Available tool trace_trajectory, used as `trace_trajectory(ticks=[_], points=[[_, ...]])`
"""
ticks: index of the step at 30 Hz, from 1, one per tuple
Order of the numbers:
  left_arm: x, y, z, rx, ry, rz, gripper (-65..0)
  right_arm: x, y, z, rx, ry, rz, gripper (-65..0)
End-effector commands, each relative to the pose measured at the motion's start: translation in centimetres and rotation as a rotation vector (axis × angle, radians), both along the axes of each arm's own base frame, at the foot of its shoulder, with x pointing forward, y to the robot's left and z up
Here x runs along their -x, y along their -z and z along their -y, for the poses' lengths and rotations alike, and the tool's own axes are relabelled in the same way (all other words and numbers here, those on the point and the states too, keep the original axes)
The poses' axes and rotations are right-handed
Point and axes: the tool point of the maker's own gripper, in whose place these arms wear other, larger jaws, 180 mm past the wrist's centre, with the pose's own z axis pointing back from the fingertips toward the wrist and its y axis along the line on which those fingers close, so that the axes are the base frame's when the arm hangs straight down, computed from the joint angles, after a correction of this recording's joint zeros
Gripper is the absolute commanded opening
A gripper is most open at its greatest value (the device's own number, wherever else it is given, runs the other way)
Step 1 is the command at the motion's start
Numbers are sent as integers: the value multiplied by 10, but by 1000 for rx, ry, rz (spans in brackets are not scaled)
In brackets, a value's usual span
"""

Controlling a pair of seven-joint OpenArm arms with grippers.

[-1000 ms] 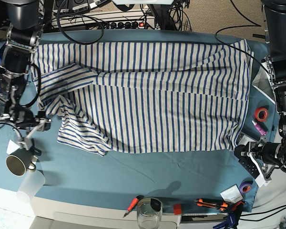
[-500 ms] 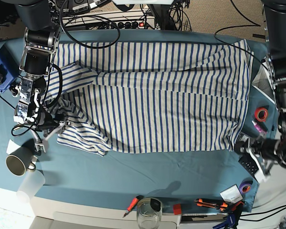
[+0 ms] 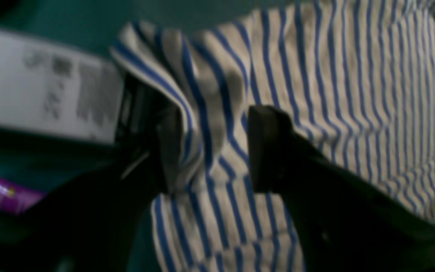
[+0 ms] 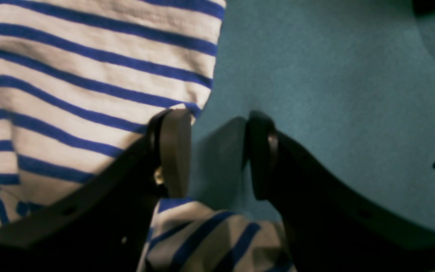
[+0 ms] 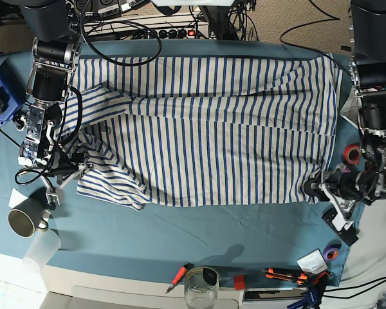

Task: Fold the T-shirt properly
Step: 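Grasp the shirt side edges with both grippers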

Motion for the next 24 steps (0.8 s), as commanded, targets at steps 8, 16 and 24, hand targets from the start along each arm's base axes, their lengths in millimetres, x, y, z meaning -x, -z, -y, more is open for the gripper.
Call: trace_trajectory(ticks=[8,16,24], points=[[-29,-9,-15,-172,-63,109,-381,-8,-16,11,24,12,27,-401],[-24,9,-31,-276,-131,69,-420,-8,-16,11,24,12,32,-402],[-14,16,-27,-259,-115,4,-650,-9,-18,14,30,15,36,-650]])
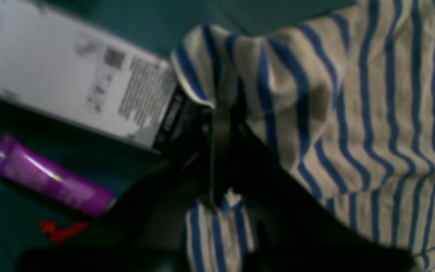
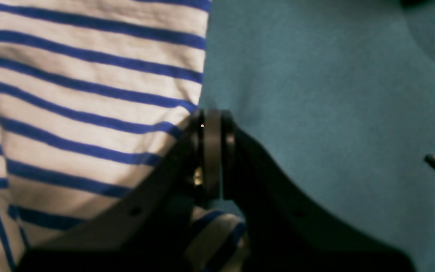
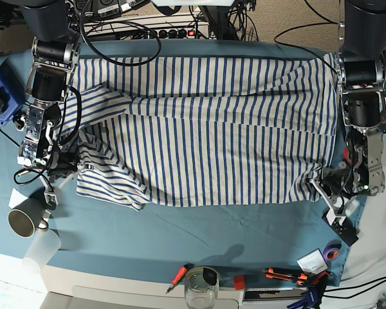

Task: Fold the T-shirt properly
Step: 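Grasp the shirt side edges with both grippers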

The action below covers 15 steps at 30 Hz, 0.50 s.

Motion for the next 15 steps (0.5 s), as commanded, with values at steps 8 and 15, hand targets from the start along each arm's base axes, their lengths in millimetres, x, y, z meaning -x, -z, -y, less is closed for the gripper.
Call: trace_trajectory(ticks=[8,15], points=[[-20,-43,3,140,-13,56,-650,-27,-63,38,67,24,142,-650],[-19,-63,6,210,18,25,-650,-28,-99,39,36,1,190,-650]])
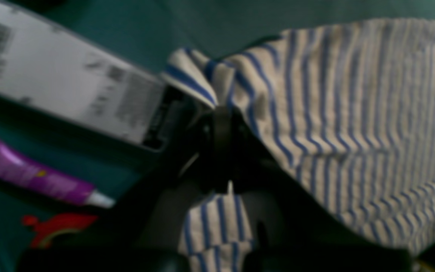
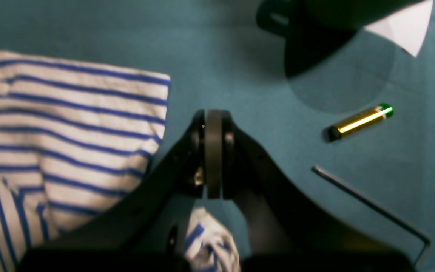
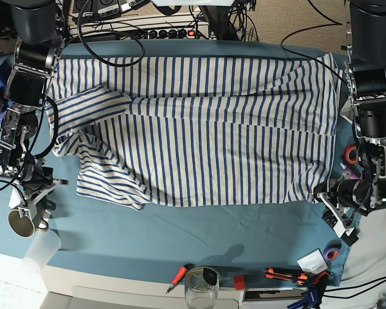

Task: Fold the T-shirt properly
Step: 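Grasp the shirt side edges with both grippers, then pull the side edge near the right gripper inward over the shirt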

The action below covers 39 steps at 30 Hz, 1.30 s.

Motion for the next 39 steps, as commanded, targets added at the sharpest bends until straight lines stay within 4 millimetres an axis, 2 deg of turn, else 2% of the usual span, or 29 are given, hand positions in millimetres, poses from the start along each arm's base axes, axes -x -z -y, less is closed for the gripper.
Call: trace_trajectory(ticks=[1,5,8,11,17,23,27,31,35,39], points=[[-11,-23,-4,8,13,48,-650,-12,-29,6,18,-6,74,-650],[3,-22,10,72,67,-20,-650,-8,-30,-3,-10,-21,43,-650],[3,-24,9,78,62,-16,-650,-7,-36,-7,-10,-33,40,-650],[2,-32,3,92,43,2,-650,-4,-38,-9,-1,-40,28,-650],[-6,-63,-19,157,-30,99,-650,-2,-37,-10,-2,-42,18,-650],[5,-75,-26,220,22,148,-650,0,-35,-16,-38,-56,3,-650],[12,-73,-32,227,18,146,-650,4,-39,-17,-25,-68,-11,-650],[26,-66,-25,244,64,163,-650,13,-43,-13,-12,-67,-1,-650],[52,-48,-23,206,95,137,-650,27,-38,-5,-50,-40,11,-650],[79,-40,-14,137,156,139,-650,39,-46,-11,-136,-99,74,-650]])
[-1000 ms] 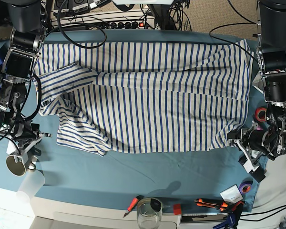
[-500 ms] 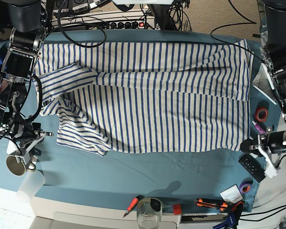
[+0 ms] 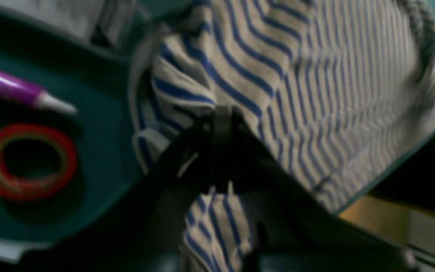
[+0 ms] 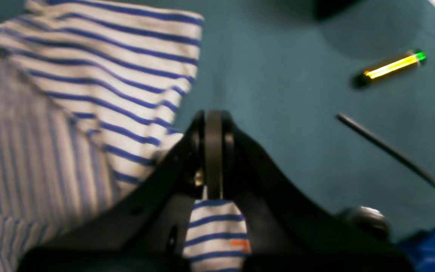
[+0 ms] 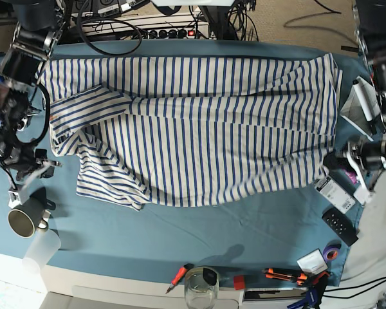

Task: Fold the T-shirt properly
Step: 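Pull the side edge near the right gripper inward over the shirt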

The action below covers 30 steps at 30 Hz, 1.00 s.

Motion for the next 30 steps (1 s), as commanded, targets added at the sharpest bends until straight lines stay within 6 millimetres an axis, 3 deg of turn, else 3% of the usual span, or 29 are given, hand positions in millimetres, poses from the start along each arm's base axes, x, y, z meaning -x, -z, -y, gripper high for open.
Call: trace_trajectory(ticks=[1,4,9,13,17,20,22,26,30], points=[[-6,-21,-1,-17,17,74,-650,-6,-25,5,3,-15,80,-650],[15,-17,5,-85,62,83,-650,6,-25,4,-32,-43,97,-650],[47,-3,4,-136,74,48,-650,24,-18,21,-51,20,91,-650],[50,-3,-7,-134,33,50,-650,23,-29,34,-51,61,133,-650],[47,-8,-12,-133,11,66,-650,20,-32,33,-3,15,139,-650],[48,-7,-12,-132,11,66,-650,14,-31,33,44,5,149,-509],[47,-8,-12,-131,11,67,-650,7,-33,35,81,12,176,-451],[47,-8,-12,-130,11,68,-650,-16,-40,41,158,66,210,-448],[47,-8,-12,-131,11,68,-650,-47,-34,32,137,86,164,-448]])
